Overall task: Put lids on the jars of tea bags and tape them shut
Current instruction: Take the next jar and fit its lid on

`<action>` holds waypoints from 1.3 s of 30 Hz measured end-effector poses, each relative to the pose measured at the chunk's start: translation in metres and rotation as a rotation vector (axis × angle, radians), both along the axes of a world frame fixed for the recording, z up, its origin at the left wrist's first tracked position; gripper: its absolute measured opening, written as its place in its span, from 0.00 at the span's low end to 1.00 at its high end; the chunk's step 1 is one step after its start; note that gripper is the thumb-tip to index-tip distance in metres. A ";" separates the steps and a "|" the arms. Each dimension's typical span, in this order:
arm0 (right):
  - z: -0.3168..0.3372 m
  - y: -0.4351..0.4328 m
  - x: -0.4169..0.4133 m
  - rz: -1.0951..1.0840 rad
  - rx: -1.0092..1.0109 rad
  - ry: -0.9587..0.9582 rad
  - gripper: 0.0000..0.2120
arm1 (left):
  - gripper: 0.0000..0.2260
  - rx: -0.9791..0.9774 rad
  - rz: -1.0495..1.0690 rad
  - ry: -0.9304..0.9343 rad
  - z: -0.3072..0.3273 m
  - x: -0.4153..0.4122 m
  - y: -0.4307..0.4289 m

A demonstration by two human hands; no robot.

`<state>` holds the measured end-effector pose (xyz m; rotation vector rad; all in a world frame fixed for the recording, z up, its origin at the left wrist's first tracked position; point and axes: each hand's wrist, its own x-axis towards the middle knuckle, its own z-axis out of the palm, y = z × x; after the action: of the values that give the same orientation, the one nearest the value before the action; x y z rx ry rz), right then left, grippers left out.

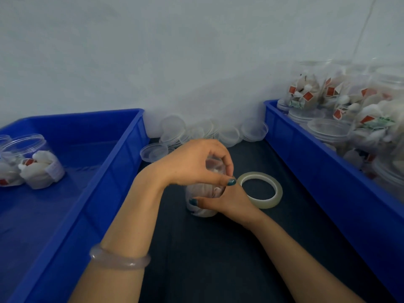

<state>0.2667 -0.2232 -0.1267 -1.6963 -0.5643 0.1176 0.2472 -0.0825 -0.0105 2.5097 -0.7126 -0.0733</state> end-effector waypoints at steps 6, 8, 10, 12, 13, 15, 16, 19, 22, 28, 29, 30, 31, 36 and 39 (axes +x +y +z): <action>0.005 -0.004 0.003 0.052 -0.024 -0.011 0.31 | 0.09 -0.067 -0.077 0.033 -0.003 0.006 0.005; 0.007 -0.004 0.002 0.055 -0.052 -0.021 0.32 | 0.08 -0.064 -0.084 0.030 -0.003 0.007 0.005; 0.011 -0.006 0.000 0.061 -0.145 -0.036 0.35 | 0.08 -0.056 -0.079 0.002 -0.005 0.008 0.006; 0.020 -0.018 -0.001 0.059 -0.365 -0.103 0.41 | 0.08 -0.050 -0.074 -0.031 -0.006 0.007 0.006; 0.025 -0.028 0.002 0.039 -0.506 -0.162 0.45 | 0.09 -0.044 -0.072 -0.048 -0.007 0.007 0.006; 0.034 -0.051 0.008 -0.048 -0.762 -0.204 0.47 | 0.09 -0.021 -0.061 -0.052 -0.007 0.006 0.007; 0.038 -0.064 0.011 -0.109 -0.856 -0.192 0.46 | 0.09 -0.008 -0.054 -0.046 -0.007 0.006 0.007; 0.039 -0.091 0.018 -0.207 -1.115 -0.161 0.36 | 0.09 0.051 -0.025 -0.069 -0.008 0.005 0.006; 0.031 -0.100 0.023 -0.140 -1.157 -0.090 0.20 | 0.07 0.099 0.075 -0.240 -0.019 0.001 -0.001; 0.021 -0.099 0.020 -0.143 -1.037 -0.225 0.03 | 0.09 -0.082 0.257 -0.714 -0.051 -0.007 -0.012; 0.021 -0.097 0.017 -0.136 -0.955 -0.222 0.05 | 0.09 -0.084 0.274 -0.771 -0.056 -0.010 -0.013; 0.022 -0.094 0.013 -0.139 -0.824 -0.214 0.07 | 0.09 -0.066 0.296 -0.825 -0.062 -0.012 -0.014; 0.024 -0.090 0.008 -0.161 -0.654 -0.216 0.10 | 0.10 -0.047 0.324 -0.871 -0.067 -0.015 -0.016; 0.024 -0.064 -0.016 -0.360 -0.198 -0.665 0.13 | 0.21 -0.252 0.429 -0.835 -0.076 -0.028 -0.028; 0.023 -0.054 -0.021 -0.458 -0.174 -0.871 0.09 | 0.23 -0.377 0.420 -0.841 -0.076 -0.031 -0.032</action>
<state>0.2452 -0.2777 -0.1038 -1.9686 -0.7862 -0.9641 0.2162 -0.1150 -0.0860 2.2010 -0.4102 1.1974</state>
